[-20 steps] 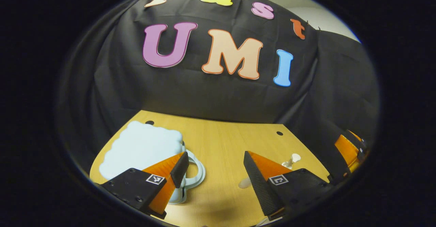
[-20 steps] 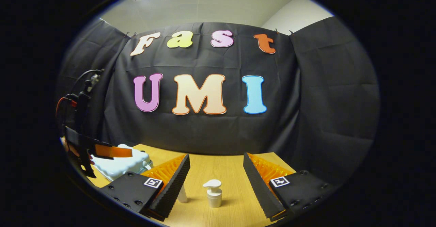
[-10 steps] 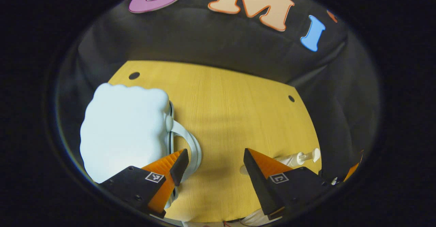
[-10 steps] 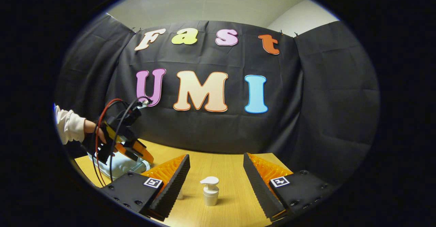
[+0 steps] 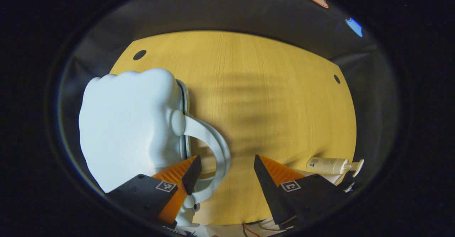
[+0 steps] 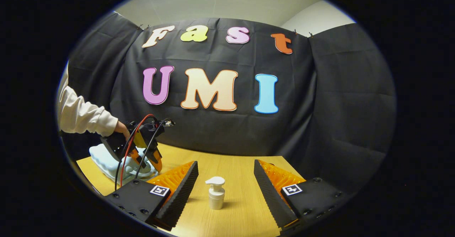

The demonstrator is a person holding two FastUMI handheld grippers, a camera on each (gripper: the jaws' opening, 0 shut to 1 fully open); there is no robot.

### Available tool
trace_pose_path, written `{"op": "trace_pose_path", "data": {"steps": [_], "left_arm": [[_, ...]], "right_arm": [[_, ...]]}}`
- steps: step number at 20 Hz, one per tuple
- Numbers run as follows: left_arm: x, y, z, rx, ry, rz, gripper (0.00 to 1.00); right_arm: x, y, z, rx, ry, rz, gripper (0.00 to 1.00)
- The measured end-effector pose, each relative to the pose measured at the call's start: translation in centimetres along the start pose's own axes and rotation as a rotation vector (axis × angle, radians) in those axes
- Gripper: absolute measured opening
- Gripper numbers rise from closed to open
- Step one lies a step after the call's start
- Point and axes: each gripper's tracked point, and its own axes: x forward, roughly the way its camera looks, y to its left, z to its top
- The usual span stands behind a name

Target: First open the suitcase, pack the skin care products into it, and then close the suitcase.

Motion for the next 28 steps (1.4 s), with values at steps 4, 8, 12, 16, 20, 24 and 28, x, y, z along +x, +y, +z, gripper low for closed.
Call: {"op": "trace_pose_path", "data": {"steps": [4, 8, 12, 16, 20, 24, 28], "left_arm": [[1.4, 0.3, -0.3, 0.009, 0.064, 0.014, 0.81], [2.1, 1.2, -0.4, 0.012, 0.089, 0.034, 0.61], [2.9, 1.6, -0.7, 0.008, 0.115, 0.023, 0.3], [3.7, 1.5, -1.1, -0.005, 0.133, 0.006, 0.2], [3.9, 1.1, -1.1, -0.056, 0.14, -0.036, 0.07], [2.5, 0.2, -0.4, -0.124, 0.073, -0.152, 0.0], [-1.0, -0.5, 0.5, -0.159, 0.015, -0.268, 0.0]], "right_arm": [[-0.4, -0.6, -0.4, 0.001, 0.014, -0.013, 0.99], [-0.6, -1.2, -0.1, -0.012, 0.012, -0.027, 0.99], [-0.7, -1.3, -0.1, -0.025, 0.013, -0.033, 0.99], [-1.0, -1.2, -0.1, -0.063, 0.019, -0.036, 0.99], [-1.3, -1.3, -0.1, -0.068, 0.02, -0.043, 0.99], [-1.4, -1.5, -0.3, -0.061, 0.025, -0.05, 0.99], [-1.5, -1.0, -0.2, -0.064, 0.028, -0.036, 0.99]]}}
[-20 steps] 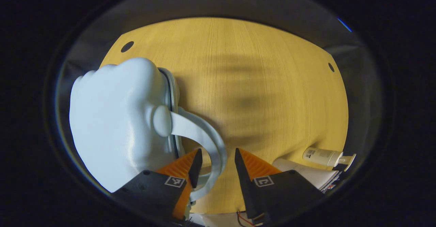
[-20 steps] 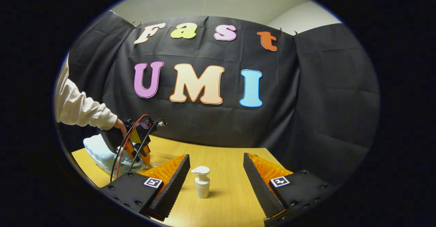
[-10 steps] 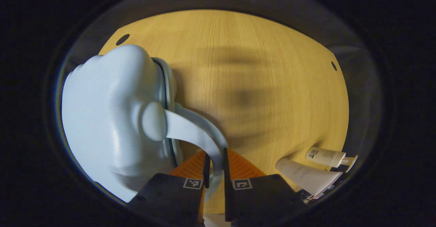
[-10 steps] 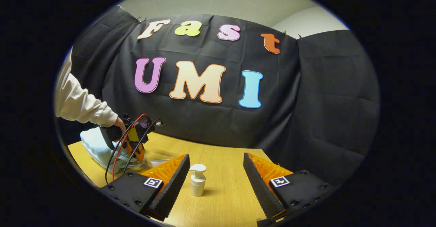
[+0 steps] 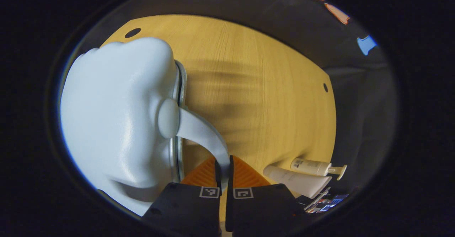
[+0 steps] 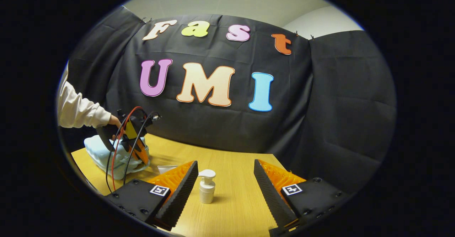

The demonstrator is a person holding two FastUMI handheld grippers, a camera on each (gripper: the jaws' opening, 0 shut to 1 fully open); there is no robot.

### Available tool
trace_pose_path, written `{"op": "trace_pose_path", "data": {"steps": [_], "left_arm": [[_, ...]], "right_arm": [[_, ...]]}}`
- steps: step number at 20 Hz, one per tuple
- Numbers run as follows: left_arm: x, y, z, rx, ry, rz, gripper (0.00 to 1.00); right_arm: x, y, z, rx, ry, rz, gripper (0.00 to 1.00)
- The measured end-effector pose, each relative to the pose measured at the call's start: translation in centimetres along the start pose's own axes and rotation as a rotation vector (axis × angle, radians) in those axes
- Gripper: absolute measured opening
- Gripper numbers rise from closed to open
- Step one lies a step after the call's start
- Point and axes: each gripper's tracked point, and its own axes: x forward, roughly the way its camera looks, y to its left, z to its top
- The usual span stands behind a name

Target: First open the suitcase, pack the skin care products into it, and then close the suitcase.

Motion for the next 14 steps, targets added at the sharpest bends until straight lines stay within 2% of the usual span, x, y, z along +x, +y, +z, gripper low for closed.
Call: {"op": "trace_pose_path", "data": {"steps": [9, 14], "left_arm": [[-13.0, -2.1, 1.9, -0.063, -0.157, -0.244, 0.0], [-21.7, 0.6, 3.3, -0.1, -0.296, -0.309, 0.0]], "right_arm": [[-0.2, 1.2, 0.5, 0.008, -0.01, 0.028, 0.99], [-0.5, 1.9, 1.5, 0.004, -0.027, 0.037, 1.0]]}}
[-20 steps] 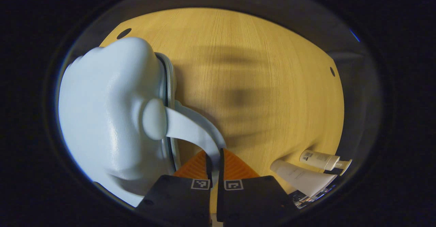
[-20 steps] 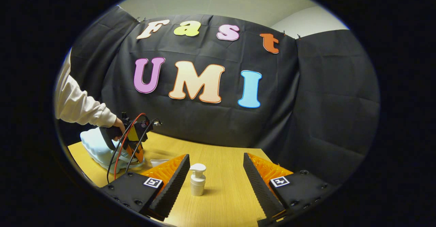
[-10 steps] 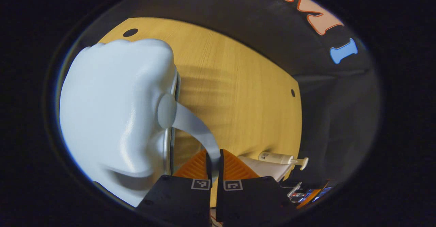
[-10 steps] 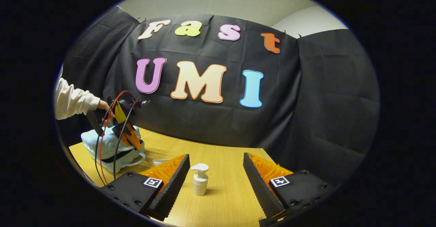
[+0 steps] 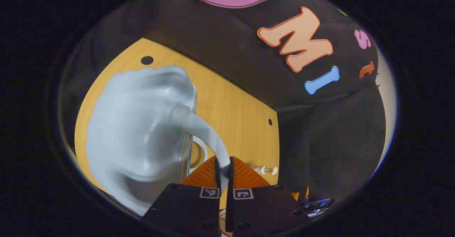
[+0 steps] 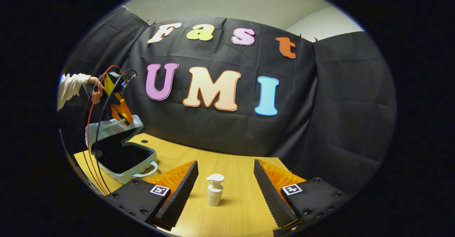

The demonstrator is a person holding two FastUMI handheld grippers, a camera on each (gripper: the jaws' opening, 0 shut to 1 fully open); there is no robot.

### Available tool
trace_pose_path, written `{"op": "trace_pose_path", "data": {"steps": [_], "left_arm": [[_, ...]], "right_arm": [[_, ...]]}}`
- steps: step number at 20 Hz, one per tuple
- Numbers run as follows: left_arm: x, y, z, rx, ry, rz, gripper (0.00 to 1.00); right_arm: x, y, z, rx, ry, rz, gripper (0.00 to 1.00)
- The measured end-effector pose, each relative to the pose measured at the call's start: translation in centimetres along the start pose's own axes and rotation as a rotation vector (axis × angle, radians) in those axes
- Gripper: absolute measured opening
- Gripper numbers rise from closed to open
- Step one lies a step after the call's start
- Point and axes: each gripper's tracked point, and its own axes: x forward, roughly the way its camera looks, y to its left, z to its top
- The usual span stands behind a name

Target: First open the suitcase, pack the skin care products into it, and then close the suitcase.

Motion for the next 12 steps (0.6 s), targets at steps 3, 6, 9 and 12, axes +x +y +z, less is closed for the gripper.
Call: {"op": "trace_pose_path", "data": {"steps": [3, 6, 9, 12], "left_arm": [[-5.0, 2.4, 2.3, -0.003, -0.071, 0.005, 0.0], [-9.4, 5.6, 4.3, 0.006, -0.12, 0.036, 0.0], [-12.0, 8.9, 4.7, 0.025, -0.121, 0.076, 0.0], [-14.5, 12.6, 5.4, 0.072, -0.116, 0.127, 0.0]], "right_arm": [[0.1, 0.4, 0.6, 0.011, -0.009, 0.001, 0.99], [0.1, 1.2, 1.0, 0.021, -0.018, -0.002, 1.0], [0.3, 2.1, 1.2, 0.007, -0.02, -0.003, 1.0], [0.3, 3.2, 1.6, 0.004, -0.028, -0.002, 1.0]]}}
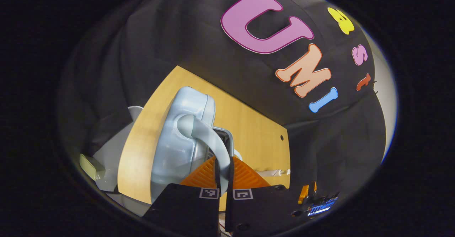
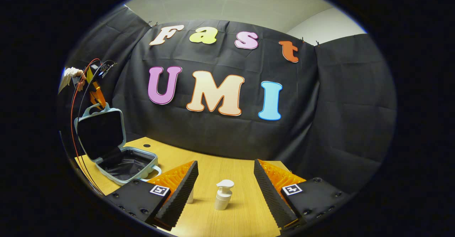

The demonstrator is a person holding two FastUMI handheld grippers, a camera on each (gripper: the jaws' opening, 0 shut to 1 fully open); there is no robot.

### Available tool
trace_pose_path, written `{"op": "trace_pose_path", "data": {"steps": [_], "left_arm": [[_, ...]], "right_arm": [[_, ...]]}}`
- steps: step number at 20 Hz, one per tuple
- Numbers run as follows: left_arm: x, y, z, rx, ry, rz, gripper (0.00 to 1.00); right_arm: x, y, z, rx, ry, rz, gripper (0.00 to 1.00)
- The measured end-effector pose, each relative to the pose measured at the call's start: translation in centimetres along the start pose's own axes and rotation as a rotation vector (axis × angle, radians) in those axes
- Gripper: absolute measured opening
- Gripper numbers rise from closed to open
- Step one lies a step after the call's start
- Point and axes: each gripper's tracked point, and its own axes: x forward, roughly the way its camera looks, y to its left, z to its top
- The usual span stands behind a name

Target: First open the suitcase, pack the skin care products into it, and then close the suitcase.

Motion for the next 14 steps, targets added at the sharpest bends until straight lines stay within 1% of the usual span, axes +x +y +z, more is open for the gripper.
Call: {"op": "trace_pose_path", "data": {"steps": [3, 4, 5, 8, 11, 14], "left_arm": [[-1.2, 5.9, 0.7, 0.024, -0.022, 0.11, 0.0], [-1.5, 7.3, 0.6, 0.019, -0.022, 0.128, 0.0], [-1.8, 8.9, 0.5, -0.001, -0.029, 0.141, 0.0], [-2.0, 12.6, -0.7, -0.091, -0.05, 0.142, 0.0], [-1.5, 16.5, -3.5, -0.119, -0.03, 0.159, 0.0], [-0.1, 19.1, -7.3, -0.127, -0.009, 0.164, 0.0]], "right_arm": [[0.3, 0.9, 0.4, 0.029, -0.008, -0.002, 0.99], [0.3, 1.2, 0.4, 0.035, -0.01, -0.006, 1.0], [0.5, 1.3, 0.5, 0.035, -0.01, -0.01, 0.99], [0.7, 1.4, 0.1, 0.019, 0.005, -0.023, 0.99], [0.8, 1.0, 0.7, 0.051, 0.001, -0.04, 0.99], [1.2, 0.4, 0.8, 0.074, 0.004, -0.065, 0.99]]}}
